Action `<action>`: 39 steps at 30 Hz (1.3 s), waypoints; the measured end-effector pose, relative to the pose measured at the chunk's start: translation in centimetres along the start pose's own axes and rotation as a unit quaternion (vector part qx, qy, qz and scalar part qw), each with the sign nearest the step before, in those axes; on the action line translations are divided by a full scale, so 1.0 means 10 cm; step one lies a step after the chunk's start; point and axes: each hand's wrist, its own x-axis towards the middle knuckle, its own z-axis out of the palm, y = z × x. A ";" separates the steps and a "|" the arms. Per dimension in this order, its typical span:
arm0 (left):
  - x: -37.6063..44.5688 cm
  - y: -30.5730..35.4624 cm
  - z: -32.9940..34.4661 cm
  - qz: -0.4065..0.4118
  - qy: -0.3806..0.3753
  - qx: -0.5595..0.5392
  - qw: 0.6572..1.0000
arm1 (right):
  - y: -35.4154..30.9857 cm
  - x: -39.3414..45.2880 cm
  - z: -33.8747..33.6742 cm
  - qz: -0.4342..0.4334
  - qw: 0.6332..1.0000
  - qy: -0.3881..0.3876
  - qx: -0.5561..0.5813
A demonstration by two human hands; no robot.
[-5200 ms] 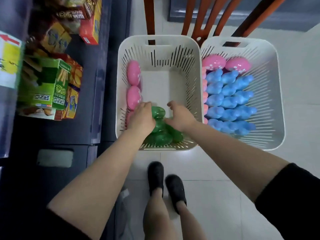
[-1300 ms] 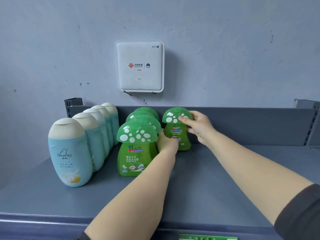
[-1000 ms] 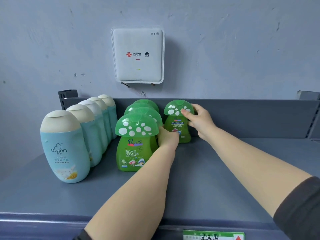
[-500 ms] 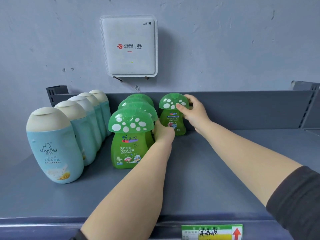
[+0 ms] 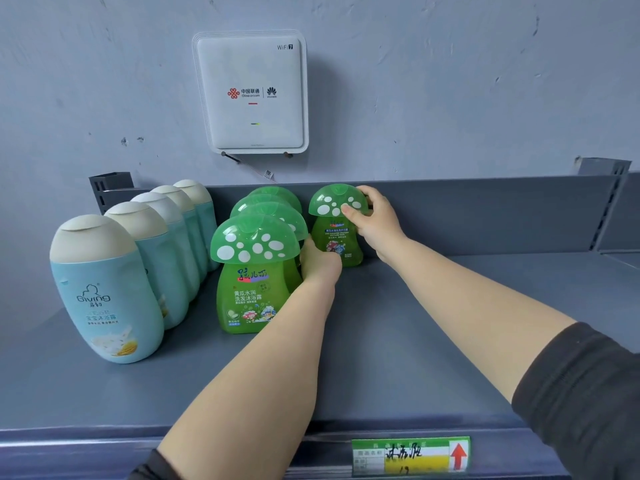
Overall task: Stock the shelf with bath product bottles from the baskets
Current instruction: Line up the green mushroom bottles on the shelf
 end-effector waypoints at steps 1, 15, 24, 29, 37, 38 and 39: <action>-0.01 0.01 0.00 0.001 0.000 0.006 1.000 | -0.02 -0.01 0.00 0.001 1.000 0.001 -0.007; -0.47 0.32 -0.01 0.113 -0.096 0.177 0.973 | -0.51 -0.44 -0.55 0.055 0.987 0.025 -0.147; -0.93 0.52 0.00 0.302 -0.179 0.350 0.869 | -0.89 -1.38 -1.11 -0.091 0.866 0.016 -0.491; -1.27 0.54 0.12 0.413 -0.172 0.445 0.776 | -0.93 -1.92 -1.41 -0.096 0.781 0.019 -0.617; -2.07 0.42 0.54 0.546 -0.186 0.446 0.685 | -0.92 -2.67 -1.91 -0.060 0.721 0.033 -0.690; -2.18 0.40 0.62 0.560 -0.192 0.442 0.674 | -0.91 -2.76 -1.99 -0.057 0.715 0.033 -0.696; -2.29 0.38 0.70 0.572 -0.200 0.438 0.664 | -0.90 -2.86 -2.07 -0.052 0.710 0.034 -0.701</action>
